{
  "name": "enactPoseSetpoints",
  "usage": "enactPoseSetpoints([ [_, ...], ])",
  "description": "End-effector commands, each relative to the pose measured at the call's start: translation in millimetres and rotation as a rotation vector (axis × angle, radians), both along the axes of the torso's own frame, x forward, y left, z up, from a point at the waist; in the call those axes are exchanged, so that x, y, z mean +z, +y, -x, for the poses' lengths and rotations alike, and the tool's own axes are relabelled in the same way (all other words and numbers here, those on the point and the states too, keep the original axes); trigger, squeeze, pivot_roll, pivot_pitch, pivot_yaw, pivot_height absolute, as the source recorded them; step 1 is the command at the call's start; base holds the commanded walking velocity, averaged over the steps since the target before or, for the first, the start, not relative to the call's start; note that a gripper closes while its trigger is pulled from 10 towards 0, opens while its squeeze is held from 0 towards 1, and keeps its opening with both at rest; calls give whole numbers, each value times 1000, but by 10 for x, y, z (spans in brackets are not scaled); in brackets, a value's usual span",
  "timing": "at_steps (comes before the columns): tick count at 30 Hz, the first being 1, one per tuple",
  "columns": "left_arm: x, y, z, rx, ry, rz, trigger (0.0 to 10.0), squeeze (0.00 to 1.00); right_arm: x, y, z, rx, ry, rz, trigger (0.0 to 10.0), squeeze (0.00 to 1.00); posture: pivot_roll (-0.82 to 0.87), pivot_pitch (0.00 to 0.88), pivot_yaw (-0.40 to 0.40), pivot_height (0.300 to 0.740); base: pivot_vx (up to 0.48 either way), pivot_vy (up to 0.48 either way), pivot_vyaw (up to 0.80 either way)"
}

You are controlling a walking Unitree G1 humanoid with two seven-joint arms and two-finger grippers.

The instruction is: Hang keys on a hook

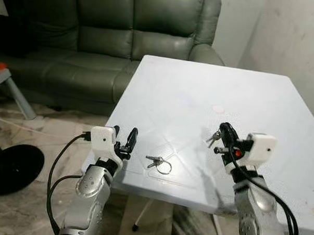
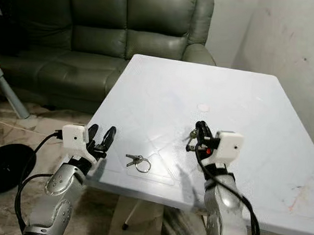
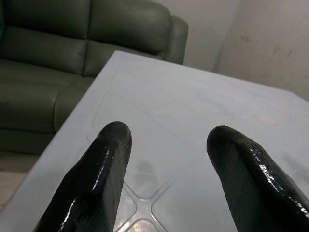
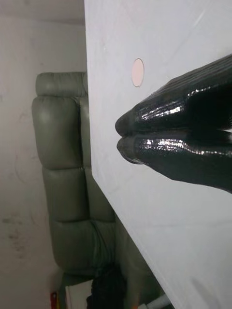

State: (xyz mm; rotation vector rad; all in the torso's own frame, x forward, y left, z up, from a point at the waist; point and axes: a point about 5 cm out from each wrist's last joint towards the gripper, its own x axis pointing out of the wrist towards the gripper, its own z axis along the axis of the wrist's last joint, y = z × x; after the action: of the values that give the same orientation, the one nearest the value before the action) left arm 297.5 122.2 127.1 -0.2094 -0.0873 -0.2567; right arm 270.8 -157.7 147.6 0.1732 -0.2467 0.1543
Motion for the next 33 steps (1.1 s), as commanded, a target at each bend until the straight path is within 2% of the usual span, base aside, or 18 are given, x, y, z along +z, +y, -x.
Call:
enactPoseSetpoints([
  [1, 45, -2, 34, -4, -17, 5, 10000, 0, 96, 26, 42, -14, -39, 31, 10000, 0, -6, 22, -15, 740, 0, 0, 0],
  [8, 48, -2, 51, 4, -30, 27, 10000, 0, 21, -7, 76, -70, -10, 54, 10000, 0, -6, 25, -9, 740, 0, 0, 0],
  [15, 71, 48, -94, 21, -13, 32, 10000, 0, -17, -20, -8, -120, 48, 109, 10000, 0, -13, 27, -1, 740, 0, 0, 0],
  [24, 86, 44, -174, 43, 10, 51, 10000, 0, -4, -47, -33, -150, 54, 109, 10000, 0, -21, 27, 4, 740, 0, 416, -764],
  [33, 59, 1, -182, 48, 29, 41, 10000, 0, -40, -31, -20, -169, 81, 107, 10000, 0, -23, 31, 9, 740, 0, 0, -781],
])
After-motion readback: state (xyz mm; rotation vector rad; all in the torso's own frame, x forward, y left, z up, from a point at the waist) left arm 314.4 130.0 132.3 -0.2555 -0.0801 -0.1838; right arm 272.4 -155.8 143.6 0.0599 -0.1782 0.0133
